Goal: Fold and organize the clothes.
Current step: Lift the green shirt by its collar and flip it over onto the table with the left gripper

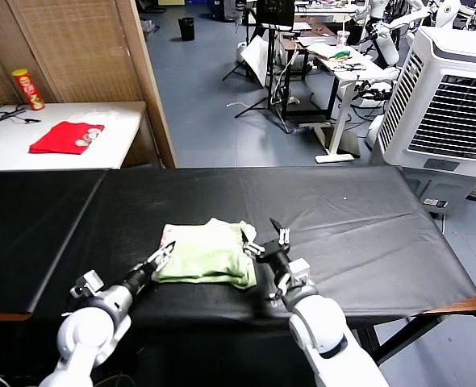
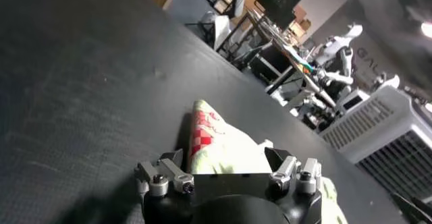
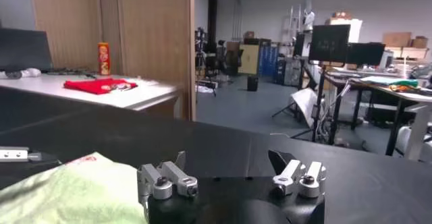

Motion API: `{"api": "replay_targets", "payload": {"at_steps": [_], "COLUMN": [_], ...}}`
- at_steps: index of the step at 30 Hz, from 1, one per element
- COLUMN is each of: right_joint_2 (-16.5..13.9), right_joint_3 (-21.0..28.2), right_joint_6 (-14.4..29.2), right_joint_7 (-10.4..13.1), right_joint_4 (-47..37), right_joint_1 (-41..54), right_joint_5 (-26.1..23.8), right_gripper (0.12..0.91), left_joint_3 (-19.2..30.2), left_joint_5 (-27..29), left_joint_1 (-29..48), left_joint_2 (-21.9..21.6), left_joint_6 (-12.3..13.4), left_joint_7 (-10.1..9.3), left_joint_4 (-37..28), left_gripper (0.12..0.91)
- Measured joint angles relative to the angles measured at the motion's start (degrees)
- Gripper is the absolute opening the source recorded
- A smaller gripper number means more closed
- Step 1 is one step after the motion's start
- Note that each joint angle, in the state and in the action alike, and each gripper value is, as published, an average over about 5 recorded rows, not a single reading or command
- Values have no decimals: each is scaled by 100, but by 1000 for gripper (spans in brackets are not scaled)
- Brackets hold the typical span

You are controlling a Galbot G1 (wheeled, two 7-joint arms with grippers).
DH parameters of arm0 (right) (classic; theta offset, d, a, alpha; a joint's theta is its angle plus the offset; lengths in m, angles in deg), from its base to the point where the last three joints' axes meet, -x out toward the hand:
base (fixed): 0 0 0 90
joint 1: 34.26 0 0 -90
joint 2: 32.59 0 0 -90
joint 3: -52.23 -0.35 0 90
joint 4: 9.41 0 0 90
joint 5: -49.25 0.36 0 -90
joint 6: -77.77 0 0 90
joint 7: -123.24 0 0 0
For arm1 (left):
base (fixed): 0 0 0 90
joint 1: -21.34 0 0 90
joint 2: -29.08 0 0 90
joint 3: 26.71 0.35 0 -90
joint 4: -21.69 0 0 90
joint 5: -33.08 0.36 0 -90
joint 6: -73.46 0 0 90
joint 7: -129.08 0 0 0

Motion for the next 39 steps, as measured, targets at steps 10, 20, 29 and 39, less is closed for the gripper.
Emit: {"api": "replay_targets", "payload": {"at_steps": [10, 20, 29, 39], "right_joint_2": [12, 48, 62, 139], "right_joint_3": [-89, -244, -427, -458], "right_joint_6": [25, -6, -77, -82], "right_joint_7": [-4, 107, 163, 151], "right_joint_4": [161, 234, 291, 284], "right_joint_1": [-179, -353, -445, -512], "right_joint_5": [-46, -342, -404, -464], "right_gripper": [798, 798, 798, 798], "left_joint_3": [38, -43, -680, -1272], "left_joint_5": [46, 1523, 2825, 3615], "left_joint_1": [98, -91, -380, -470], "left_joint_2": [39, -250, -1437, -2385], "left_joint_6": [65, 355, 538, 408], "left_joint_7": [-3, 131, 174, -45], "left_joint_4": [-143, 188, 313, 697], "left_gripper": [276, 138, 138, 138]}}
